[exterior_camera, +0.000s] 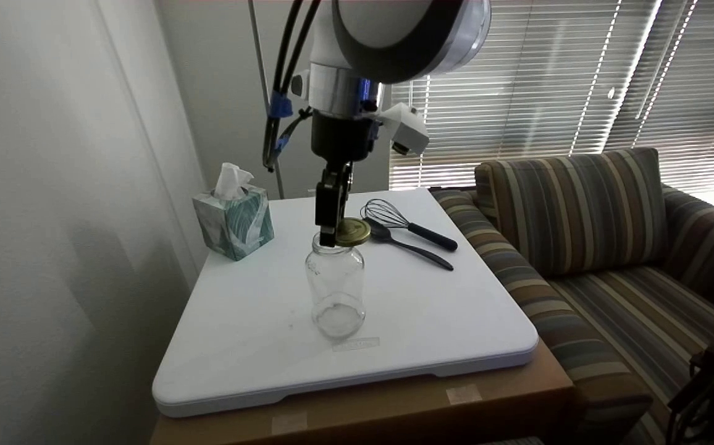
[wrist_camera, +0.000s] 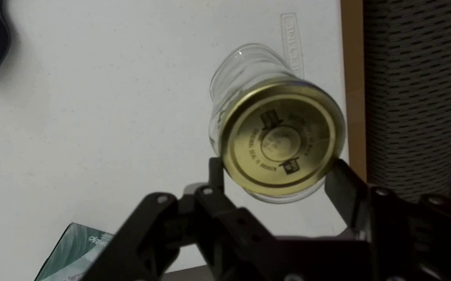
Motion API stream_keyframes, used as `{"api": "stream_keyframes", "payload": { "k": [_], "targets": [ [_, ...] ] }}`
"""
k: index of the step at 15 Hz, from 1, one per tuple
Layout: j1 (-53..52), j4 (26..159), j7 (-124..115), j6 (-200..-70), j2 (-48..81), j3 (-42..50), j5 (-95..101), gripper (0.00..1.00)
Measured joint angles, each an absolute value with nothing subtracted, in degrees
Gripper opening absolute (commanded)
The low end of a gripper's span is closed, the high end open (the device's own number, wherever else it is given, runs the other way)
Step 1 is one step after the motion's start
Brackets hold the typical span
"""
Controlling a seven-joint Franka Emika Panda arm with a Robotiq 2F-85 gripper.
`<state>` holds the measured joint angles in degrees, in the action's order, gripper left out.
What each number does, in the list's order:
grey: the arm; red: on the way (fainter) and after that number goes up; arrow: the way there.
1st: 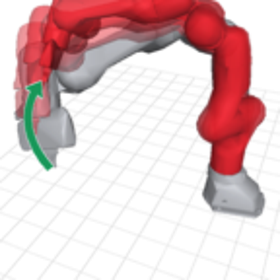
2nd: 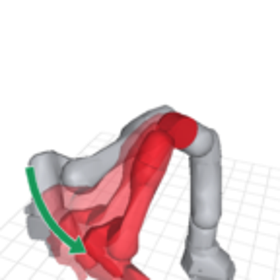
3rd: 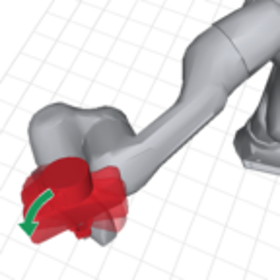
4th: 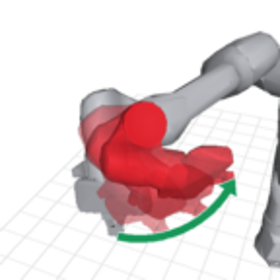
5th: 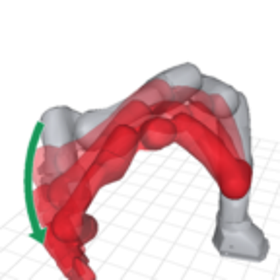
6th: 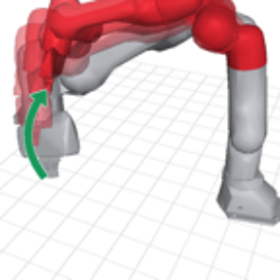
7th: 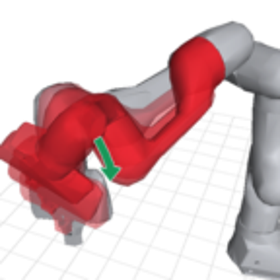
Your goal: Pick the black spoon then put it back on the table, then pick the bottle top and put it on the bottle
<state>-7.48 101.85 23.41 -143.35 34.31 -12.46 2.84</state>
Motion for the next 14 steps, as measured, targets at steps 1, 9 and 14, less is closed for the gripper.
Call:
{"api": "stream_keyframes", "payload": {
  "k": [1,9,14],
  "targets": [
    [-7.51,102.23,23.44,-143.63,33.94,-12.54,2.85,0.42],
    [-7.53,102.87,24.32,-144.03,33.32,-14.26,2.79,0.42],
    [-7.57,102.87,24.71,-146.65,33.87,-14.16,4.02,0.42]
  ]
}}
